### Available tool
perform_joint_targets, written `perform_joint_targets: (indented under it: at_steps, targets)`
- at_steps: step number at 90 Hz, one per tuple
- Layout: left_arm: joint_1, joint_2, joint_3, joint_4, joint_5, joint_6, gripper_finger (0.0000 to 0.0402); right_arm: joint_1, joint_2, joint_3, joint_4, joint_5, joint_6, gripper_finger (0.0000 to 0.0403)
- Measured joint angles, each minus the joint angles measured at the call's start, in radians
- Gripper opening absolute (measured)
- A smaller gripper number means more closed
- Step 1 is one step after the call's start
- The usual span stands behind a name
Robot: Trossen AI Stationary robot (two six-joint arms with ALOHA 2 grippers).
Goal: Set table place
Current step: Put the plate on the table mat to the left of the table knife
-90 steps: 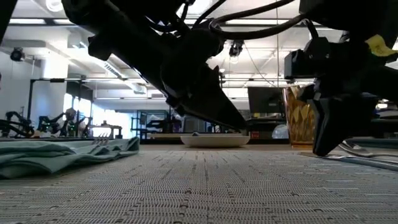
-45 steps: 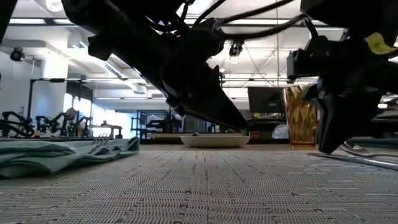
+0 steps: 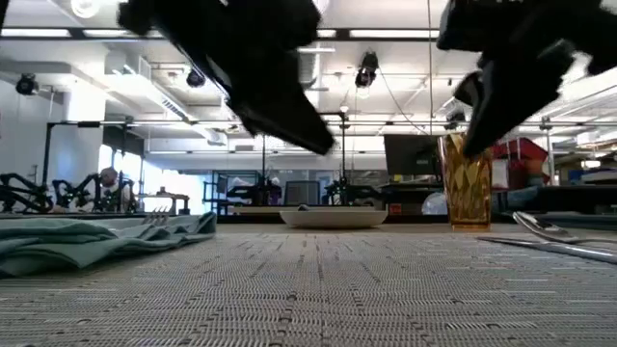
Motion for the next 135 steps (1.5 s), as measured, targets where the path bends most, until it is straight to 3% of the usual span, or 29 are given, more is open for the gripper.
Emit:
perform_joint_targets:
  at_steps: [8, 18, 46, 70, 97, 120, 135]
  targets:
    - [-0.011, -0.088, -0.009, -0.134, -0.053, -0.054, 0.0073, -0.060, 0.010, 0.013, 0.012, 0.059, -0.086, 0.0016]
    - [-0.028, -0.179, -0.052, -0.231, -0.092, -0.117, 0.0073, -0.161, 0.040, 0.028, 0.073, 0.048, -0.214, 0.0039]
    - [-0.043, -0.365, -0.262, -0.144, -0.104, -0.252, 0.0073, -0.421, 0.249, 0.220, 0.139, -0.051, -0.521, 0.0153]
    - [-0.046, -0.415, -0.350, -0.085, -0.103, -0.275, 0.0073, -0.558, 0.498, 0.427, 0.047, -0.154, -0.631, 0.0183]
    - [-0.046, -0.413, -0.356, -0.087, -0.102, -0.258, 0.0073, -0.605, 0.611, 0.494, 0.013, -0.160, -0.648, 0.0142]
    - [-0.046, -0.413, -0.356, -0.087, -0.102, -0.250, 0.0073, -0.605, 0.613, 0.494, 0.011, -0.157, -0.668, 0.0014]
    - [-0.046, -0.413, -0.356, -0.077, -0.103, -0.235, 0.0073, -0.556, 0.549, 0.495, -0.103, -0.154, -0.630, 0.0008]
